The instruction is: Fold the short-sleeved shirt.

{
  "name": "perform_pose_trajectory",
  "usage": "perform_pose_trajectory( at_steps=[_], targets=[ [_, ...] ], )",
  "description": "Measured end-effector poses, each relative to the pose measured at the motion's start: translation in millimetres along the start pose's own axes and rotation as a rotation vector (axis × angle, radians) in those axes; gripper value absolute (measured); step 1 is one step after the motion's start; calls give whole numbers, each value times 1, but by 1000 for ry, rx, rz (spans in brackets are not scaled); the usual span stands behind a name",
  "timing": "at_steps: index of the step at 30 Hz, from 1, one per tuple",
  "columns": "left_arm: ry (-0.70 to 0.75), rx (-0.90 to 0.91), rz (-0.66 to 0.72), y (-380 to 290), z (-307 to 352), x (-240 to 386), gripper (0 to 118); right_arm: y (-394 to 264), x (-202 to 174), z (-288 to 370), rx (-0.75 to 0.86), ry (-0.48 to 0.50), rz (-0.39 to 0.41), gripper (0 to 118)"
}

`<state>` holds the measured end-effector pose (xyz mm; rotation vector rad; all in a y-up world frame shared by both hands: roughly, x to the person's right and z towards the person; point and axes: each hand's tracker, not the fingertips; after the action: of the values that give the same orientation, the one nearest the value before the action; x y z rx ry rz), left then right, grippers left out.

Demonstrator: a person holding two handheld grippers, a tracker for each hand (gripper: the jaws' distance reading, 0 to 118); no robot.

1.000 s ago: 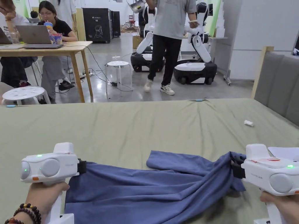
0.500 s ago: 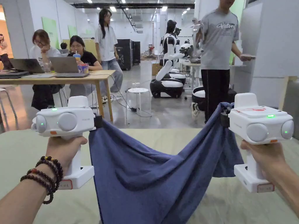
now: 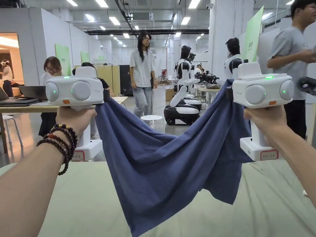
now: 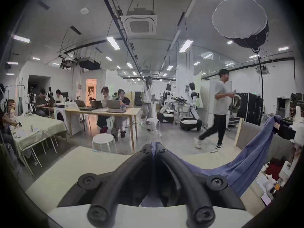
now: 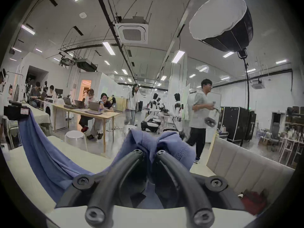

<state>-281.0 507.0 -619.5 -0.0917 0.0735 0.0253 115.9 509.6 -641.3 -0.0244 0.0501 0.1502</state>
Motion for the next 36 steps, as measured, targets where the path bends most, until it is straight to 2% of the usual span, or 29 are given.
perform_pose_trajectory(
  at_steps=[6, 19, 21, 23, 29, 36],
  targets=[
    [19, -3, 16, -20, -18, -4, 1, -19, -2, -14, -15, -2, 0, 8],
    [-26, -195, 35, -158, -35, -9, 1, -159, -5, -30, -236, 43, -32, 8],
    [-30, -197, 52, -165, -25, -11, 1, -167, 0, -19, -235, 49, -27, 8],
    [-38, -192, 64, -174, -8, -13, 1, -176, 7, -3, -225, 63, -60, 8],
    [-48, -215, 88, -209, 63, -27, 1, -213, 14, 72, -240, 70, -18, 8],
    [-34, -310, 79, -264, 142, -41, 1, -262, 7, 167, -355, 98, -15, 8]
  ],
)
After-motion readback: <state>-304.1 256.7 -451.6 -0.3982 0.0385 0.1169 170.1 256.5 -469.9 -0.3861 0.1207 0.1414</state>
